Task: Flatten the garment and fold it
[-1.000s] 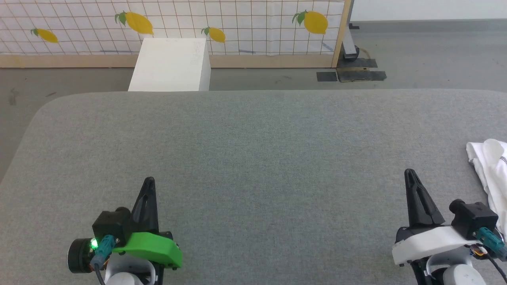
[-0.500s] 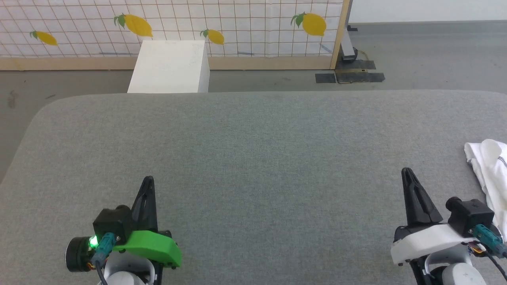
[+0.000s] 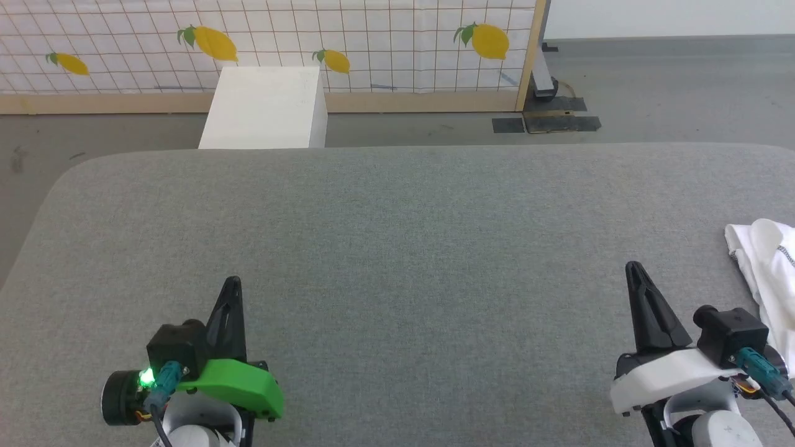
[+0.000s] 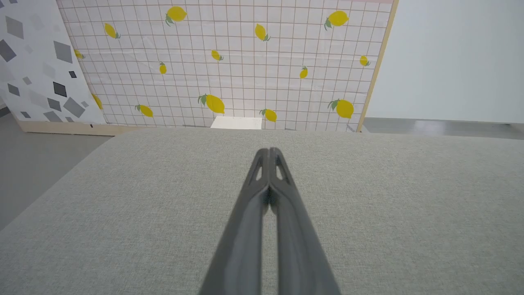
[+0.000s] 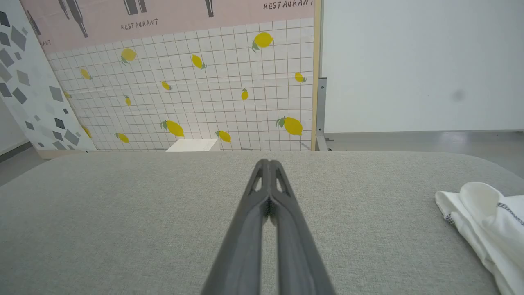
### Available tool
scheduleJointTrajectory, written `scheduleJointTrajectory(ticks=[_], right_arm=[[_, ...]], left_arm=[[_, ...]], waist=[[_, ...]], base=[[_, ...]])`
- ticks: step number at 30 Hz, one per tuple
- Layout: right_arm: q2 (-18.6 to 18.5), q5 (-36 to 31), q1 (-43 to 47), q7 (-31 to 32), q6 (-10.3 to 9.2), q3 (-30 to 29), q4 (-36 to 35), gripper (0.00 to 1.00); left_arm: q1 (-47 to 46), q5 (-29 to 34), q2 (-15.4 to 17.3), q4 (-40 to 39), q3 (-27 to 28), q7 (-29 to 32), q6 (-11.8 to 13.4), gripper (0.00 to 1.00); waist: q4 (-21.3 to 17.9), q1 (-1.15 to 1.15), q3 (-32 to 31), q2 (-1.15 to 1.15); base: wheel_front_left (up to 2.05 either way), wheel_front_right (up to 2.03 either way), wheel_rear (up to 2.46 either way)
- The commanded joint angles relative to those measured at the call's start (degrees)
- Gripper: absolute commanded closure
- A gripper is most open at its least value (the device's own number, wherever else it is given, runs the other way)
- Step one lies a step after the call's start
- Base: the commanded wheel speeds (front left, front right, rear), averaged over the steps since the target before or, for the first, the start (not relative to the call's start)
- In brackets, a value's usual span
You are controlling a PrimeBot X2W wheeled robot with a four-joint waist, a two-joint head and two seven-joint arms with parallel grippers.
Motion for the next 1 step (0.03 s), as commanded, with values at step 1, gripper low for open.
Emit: scheduleJointTrajectory(ticks=[1], right_arm=[[0.0,-0.5,0.9,0.4,-0.04,0.2,-0.6,1.00]], left_arm=[[0.7,1.1,-0.4,-0.5,0.2,0.4,-0.2,1.00]], waist=[[0.0,0.00,0.0,0.00]], base=[[0.00,0.00,0.00]])
